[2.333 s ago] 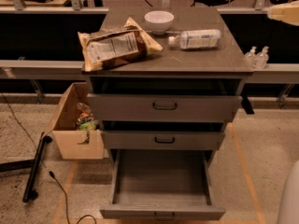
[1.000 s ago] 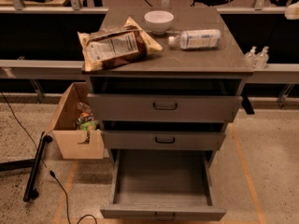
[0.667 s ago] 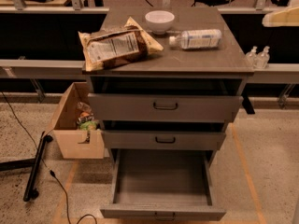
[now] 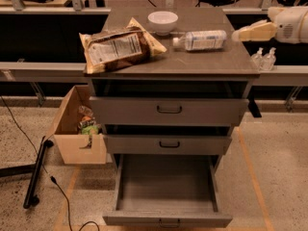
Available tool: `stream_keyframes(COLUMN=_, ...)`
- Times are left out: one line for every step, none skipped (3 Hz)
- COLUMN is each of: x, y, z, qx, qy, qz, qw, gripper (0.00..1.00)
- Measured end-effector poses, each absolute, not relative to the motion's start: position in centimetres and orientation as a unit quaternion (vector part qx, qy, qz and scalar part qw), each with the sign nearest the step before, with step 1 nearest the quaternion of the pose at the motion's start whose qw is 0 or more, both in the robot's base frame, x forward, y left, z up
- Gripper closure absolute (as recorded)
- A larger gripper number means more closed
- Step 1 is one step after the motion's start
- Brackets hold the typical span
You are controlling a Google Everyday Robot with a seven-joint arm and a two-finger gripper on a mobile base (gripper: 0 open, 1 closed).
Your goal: Place blue plastic bottle into white bowl
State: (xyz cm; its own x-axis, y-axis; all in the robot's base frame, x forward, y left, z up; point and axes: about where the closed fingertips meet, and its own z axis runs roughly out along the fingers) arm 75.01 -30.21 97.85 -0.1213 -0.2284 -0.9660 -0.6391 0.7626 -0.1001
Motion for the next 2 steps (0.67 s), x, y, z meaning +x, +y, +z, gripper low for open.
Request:
stream_keyframes(x=76.73, y=-27.62, z=93.52, qx=-0.358, qy=0.719, qz=0.121, qw=0.584, gripper=0.0)
stream_keyframes(x=77.26, y=-27.78, z=92.69, qx=-0.411, qy=0.707, qz=0.069, qw=0.572, gripper=0.0)
